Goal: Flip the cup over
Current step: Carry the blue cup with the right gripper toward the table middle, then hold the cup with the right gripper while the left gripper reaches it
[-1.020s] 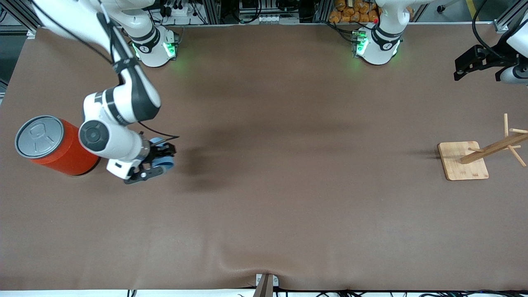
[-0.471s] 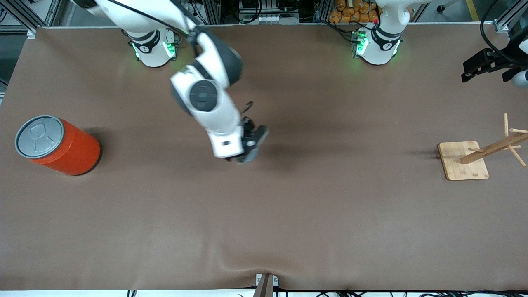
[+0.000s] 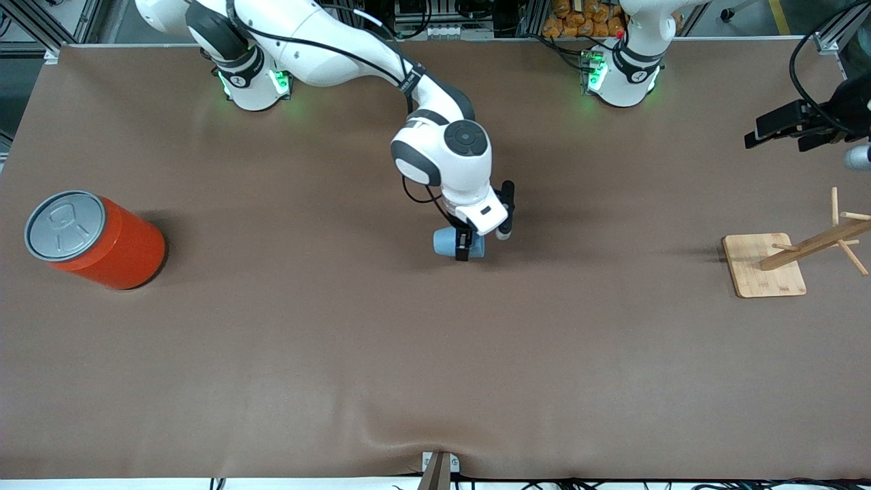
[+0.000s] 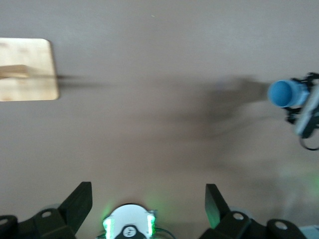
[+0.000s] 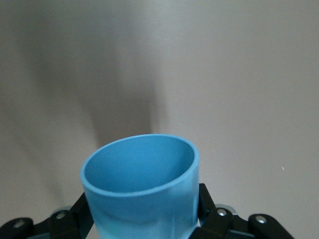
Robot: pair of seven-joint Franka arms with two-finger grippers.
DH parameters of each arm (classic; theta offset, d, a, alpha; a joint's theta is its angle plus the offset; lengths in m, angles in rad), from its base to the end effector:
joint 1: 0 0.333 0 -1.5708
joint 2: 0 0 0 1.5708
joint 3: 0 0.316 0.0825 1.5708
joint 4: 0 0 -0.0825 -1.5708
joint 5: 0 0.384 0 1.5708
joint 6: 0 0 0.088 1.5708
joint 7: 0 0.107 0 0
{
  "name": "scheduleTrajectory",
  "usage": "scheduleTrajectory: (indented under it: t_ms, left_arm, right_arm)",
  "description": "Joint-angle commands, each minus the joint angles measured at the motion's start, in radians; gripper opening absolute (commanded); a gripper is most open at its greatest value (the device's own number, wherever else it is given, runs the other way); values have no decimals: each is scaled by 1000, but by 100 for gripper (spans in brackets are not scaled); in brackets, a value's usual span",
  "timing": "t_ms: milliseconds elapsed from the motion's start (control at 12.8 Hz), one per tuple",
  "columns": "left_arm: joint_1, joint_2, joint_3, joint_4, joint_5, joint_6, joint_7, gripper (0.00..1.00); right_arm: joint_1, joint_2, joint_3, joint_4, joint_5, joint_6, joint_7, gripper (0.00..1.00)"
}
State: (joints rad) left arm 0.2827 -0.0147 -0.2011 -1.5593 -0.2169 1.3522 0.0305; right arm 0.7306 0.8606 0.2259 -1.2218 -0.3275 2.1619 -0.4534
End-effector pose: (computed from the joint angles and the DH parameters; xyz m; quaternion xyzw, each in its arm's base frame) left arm 0.5260 0.0155 0.6235 0.9897 0.0122 -0.0896 0.1112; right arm 0.4907 0.5891 0.2711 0.7316 0.6775 0.0629 0.0426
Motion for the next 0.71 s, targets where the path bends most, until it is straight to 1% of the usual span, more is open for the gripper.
scheduleTrajectory:
  t_ms: [0, 235, 314, 471, 627]
  left_arm:
    - [65, 25, -8, -36, -109, -10, 51, 100]
    - [125, 88, -8, -99, -250, 7, 135, 100]
    - [130, 100, -8, -132, -297, 31, 167, 100]
    - [127, 122, -9, -214, -367, 134, 228, 100]
    - [115, 162, -21, -289, -432, 230, 294, 100]
  right_arm:
    - [41, 46, -8, 51, -48, -8, -34, 0]
    - [56, 72, -16, 42, -57, -8, -21, 0]
    - [58, 83, -17, 42, -58, -4, -12, 0]
    - [67, 109, -22, 42, -76, 32, 22, 0]
    - [72, 114, -25, 39, -94, 33, 25, 0]
